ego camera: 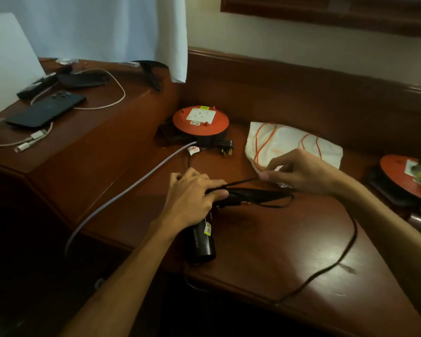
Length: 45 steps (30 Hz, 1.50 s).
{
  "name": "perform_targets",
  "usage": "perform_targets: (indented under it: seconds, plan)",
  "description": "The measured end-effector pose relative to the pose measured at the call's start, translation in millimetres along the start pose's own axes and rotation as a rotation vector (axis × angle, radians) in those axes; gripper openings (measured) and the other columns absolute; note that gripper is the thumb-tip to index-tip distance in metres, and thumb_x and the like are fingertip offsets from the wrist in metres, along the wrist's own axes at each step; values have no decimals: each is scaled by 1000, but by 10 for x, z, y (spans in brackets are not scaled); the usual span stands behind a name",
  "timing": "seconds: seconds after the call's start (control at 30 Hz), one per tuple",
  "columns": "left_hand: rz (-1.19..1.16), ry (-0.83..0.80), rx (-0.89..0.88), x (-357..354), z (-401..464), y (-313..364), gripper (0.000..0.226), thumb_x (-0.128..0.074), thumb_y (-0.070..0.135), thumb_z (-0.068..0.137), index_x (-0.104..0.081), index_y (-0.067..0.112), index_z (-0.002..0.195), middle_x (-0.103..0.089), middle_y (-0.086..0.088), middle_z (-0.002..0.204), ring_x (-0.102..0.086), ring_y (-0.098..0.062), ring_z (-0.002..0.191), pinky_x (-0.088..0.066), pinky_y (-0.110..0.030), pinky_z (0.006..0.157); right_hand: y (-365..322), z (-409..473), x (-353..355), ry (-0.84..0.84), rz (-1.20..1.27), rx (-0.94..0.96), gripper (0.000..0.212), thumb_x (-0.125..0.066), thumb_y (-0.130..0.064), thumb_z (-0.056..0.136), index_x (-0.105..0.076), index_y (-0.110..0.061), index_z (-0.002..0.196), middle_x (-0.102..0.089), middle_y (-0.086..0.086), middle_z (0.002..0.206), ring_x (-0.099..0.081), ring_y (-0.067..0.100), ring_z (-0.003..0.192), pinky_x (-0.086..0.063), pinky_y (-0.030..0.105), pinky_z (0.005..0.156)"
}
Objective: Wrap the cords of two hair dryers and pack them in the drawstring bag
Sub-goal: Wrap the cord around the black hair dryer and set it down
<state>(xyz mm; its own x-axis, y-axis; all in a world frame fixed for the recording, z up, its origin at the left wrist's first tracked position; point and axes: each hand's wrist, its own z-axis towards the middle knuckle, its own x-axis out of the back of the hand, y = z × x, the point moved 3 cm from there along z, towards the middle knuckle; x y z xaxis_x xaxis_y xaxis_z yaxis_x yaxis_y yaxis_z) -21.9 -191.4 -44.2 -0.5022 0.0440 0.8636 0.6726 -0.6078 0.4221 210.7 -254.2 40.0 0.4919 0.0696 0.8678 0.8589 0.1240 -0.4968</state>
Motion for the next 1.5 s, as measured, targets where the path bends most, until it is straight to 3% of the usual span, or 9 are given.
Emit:
perform_targets:
  seconds: [0.17, 0.37, 0.5, 0.67, 0.9, 1.07, 1.2, 1.3, 1.5]
  plan:
    - [-96, 58, 45, 1, 35, -38, 26, -57, 55, 95, -68, 50, 118, -60, 22, 93, -45, -4, 112, -19, -33, 88, -408, -411, -520, -64, 92, 228, 21, -62, -18, 99, -76, -26, 111, -66, -32, 78, -61, -6, 71, -41, 9, 60]
    - [-132, 142, -3, -13, -78, -63, 61, -44, 87, 78, -72, 46, 113, -65, 22, 97, -48, -1, 109, -30, -38, 94, 25, -265, -1111, -2, 237, 110, 13, -66, -20, 97, -78, -18, 98, -72, -22, 86, -66, -1, 79, -49, 20, 70]
    - [-278, 200, 3, -1, -106, -128, 46, -60, 76, 75, -74, 46, 107, -66, 22, 96, -51, 2, 107, -31, -39, 99, 140, -98, -1203, 58, 346, 45, 20, -71, -16, 93, -76, -27, 109, -70, -34, 97, -64, -12, 98, -48, 11, 83]
    - [-386, 123, -53, 31, -114, -173, 41, -69, 69, 72, -77, 44, 104, -65, 24, 98, -55, -1, 111, -32, -46, 108, 273, 205, -1053, -96, 249, -32, 29, -66, 4, 91, -64, -11, 66, -57, -1, 58, -48, 12, 49, -42, 33, 56]
    - [-274, -71, -73, 90, -193, -2, 58, -83, 56, 72, -66, 39, 125, -53, 33, 99, -24, 34, 106, -24, -16, 94, 210, 552, -833, -456, 265, -115, 44, -78, -44, 81, -62, -5, 67, -50, 16, 62, -43, 25, 55, -34, 31, 52]
    - [-30, -240, 0, 85, -115, 159, 90, -71, 69, 76, -32, 41, 153, -45, 14, 112, -26, -8, 106, -24, -29, 100, -113, 539, -555, -573, 405, -62, 30, -58, -22, 102, -62, -6, 77, -36, 8, 62, -29, 18, 51, -24, 33, 49]
    - [80, -312, -58, 93, -67, 237, 55, -63, 71, 82, -54, 43, 129, -55, 12, 105, -41, -11, 117, -25, -42, 105, -261, 335, -423, -620, 305, -5, 21, -51, -8, 102, -68, 5, 105, -40, 4, 61, -33, 13, 49, -28, 26, 46]
    - [65, -280, -46, 72, -65, 230, 24, -60, 69, 87, -55, 46, 87, -50, 12, 95, -42, -11, 113, -25, -43, 105, -277, 254, -362, -553, 172, 44, 17, -58, -14, 101, -71, -4, 98, -55, 11, 64, -48, 22, 51, -40, 28, 48]
    - [-5, -116, 10, 19, -136, 126, 52, -49, 73, 89, -59, 48, 133, -48, 21, 92, -43, -7, 111, -27, -43, 100, -30, 131, -90, -122, -12, -15, 45, -73, -49, 86, -68, -10, 64, -59, 7, 55, -53, 16, 47, -40, 21, 47]
